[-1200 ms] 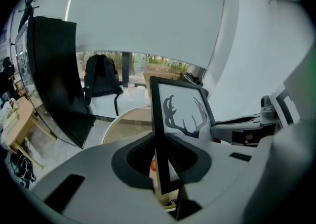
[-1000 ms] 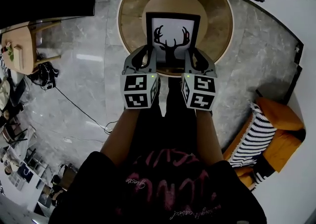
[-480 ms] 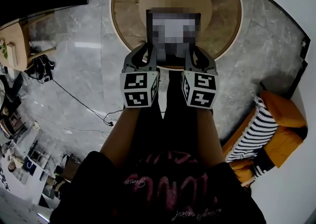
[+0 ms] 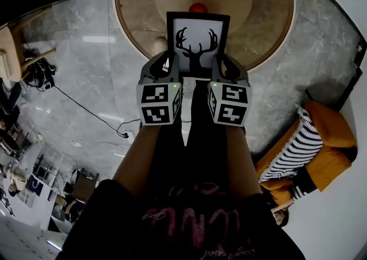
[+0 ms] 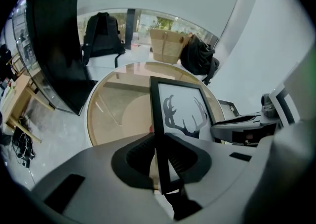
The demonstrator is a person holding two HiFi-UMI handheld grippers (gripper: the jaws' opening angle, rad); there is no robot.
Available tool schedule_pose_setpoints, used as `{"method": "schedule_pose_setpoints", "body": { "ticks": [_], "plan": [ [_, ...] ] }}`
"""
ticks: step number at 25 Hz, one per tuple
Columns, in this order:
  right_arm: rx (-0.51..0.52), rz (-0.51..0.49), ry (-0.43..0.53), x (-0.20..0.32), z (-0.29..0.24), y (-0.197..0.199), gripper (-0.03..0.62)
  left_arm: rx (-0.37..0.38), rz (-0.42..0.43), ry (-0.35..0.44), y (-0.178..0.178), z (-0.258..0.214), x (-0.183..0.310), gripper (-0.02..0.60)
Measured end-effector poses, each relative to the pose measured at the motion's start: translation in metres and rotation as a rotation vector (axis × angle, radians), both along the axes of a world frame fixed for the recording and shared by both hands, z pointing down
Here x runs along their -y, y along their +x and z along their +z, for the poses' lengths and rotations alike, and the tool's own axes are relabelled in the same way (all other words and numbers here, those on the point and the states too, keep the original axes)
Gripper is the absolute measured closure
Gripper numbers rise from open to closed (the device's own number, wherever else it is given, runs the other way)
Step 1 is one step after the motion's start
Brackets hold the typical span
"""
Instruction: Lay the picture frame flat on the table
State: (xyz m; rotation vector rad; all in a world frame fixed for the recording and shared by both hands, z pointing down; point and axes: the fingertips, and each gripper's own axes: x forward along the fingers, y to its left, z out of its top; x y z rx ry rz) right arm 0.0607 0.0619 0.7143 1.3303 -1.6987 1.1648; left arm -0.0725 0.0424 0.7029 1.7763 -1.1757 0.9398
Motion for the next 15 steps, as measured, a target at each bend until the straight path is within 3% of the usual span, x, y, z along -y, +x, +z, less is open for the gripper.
{"method": "schedule_pose_setpoints", "body": {
  "ticks": [15],
  "plan": [
    [-0.002,-0.012,-0.096,-0.021,0.057,-0.001,0.513,0.015,-0.013,-0.079,-0.001,0.058,-0.02,0.511]
  ]
}}
